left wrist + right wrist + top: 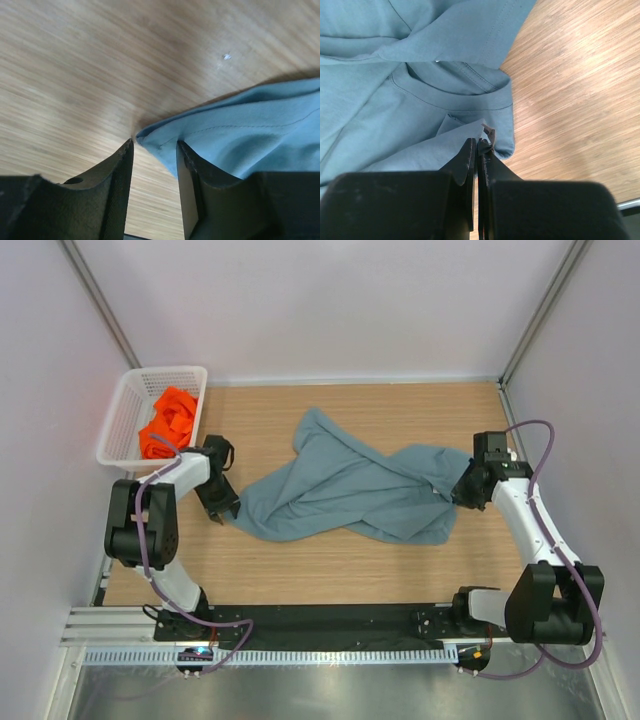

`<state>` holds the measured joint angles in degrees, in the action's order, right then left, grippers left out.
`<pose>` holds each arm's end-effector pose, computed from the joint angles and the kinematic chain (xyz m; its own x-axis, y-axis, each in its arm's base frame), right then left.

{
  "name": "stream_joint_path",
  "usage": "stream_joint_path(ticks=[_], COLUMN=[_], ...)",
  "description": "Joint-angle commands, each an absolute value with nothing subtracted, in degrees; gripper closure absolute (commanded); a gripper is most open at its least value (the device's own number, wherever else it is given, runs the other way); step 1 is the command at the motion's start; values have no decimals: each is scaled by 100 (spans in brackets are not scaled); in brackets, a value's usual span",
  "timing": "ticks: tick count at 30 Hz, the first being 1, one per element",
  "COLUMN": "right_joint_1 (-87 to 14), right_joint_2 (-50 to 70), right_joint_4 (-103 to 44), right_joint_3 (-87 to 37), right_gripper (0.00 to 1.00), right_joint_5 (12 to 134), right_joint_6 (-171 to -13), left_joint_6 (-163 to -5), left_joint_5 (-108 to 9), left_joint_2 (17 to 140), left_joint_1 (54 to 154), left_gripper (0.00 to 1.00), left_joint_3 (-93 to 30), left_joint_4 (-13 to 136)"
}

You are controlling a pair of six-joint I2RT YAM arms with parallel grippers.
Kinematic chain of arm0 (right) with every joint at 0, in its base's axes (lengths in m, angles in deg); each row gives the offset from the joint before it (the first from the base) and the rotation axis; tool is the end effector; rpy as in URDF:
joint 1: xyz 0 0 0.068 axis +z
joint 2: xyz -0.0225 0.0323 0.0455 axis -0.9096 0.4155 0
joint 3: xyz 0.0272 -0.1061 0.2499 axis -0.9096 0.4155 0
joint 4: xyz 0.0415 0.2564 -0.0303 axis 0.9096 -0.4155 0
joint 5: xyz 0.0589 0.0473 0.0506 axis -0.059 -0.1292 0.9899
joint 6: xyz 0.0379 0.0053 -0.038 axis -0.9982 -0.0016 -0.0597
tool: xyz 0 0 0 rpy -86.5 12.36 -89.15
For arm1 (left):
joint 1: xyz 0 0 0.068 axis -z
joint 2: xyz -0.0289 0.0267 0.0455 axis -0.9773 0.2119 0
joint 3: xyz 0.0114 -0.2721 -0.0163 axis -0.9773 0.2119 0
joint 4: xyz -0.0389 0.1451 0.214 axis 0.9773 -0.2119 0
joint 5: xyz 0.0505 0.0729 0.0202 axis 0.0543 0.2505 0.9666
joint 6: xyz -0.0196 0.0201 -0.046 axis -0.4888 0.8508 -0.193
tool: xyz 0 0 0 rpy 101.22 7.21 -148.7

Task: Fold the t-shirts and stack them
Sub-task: Flatten the tshirt out

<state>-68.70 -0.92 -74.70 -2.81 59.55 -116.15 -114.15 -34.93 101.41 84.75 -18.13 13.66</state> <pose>0.2321 -0.0167 0.2507 -0.7081 0.5554 -0.4361 0.5452 0.8225 0.1621 0.2931 -0.0320 0.1586 -0.8142 -0.5625 -0.1436 -0.5704 0.8212 0.0171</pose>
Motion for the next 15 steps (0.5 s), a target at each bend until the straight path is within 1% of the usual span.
stream_joint_path(ticks=[1,2,3,5,6,8,9,10,11,15], right_joint_1=[-6897,-6897,-6897,-6897,-6897,-6897,-6897,-6888,-6897,-6897], right_joint_2=[-43,-17,-16,10,27,63,141,159,185,299], right_joint_4=[-7373,-7373,-7373,-7382,-7382,-7355,-7355,-7338,-7338,-7320], right_joint_3=[-335,-344,-344,-361,-370,-396,-457,-484,-511,-703], right_gripper=[98,99,99,98,98,99,99,98,99,98], right_joint_5=[6004,6012,6030,6048,6056,6170,6214,6241,6293,6346], right_joint_6=[-11535,-11527,-11518,-11535,-11544,-11579,-11588,-11606,-11606,-11597], left_joint_6=[-11363,-11363,-11372,-11433,-11442,-11451,-11451,-11433,-11433,-11363], left_joint_5=[-3262,-3262,-3288,-3306,-3323,-3306,-3297,-3288,-3280,-3209], left_joint_2=[10286,10321,10330,10321,10304,10251,10251,10251,10259,10084], left_joint_1=[8427,8427,8427,8427,8427,8427,8427,8427,8427,8427], left_gripper=[60,62,68,74,79,85,91,94,100,100], left_joint_3=[-2107,-2116,-2099,-2020,-1906,-1817,-1782,-1791,-1808,-1931], left_joint_4=[1587,1578,1569,1569,1604,1648,1657,1639,1622,1473])
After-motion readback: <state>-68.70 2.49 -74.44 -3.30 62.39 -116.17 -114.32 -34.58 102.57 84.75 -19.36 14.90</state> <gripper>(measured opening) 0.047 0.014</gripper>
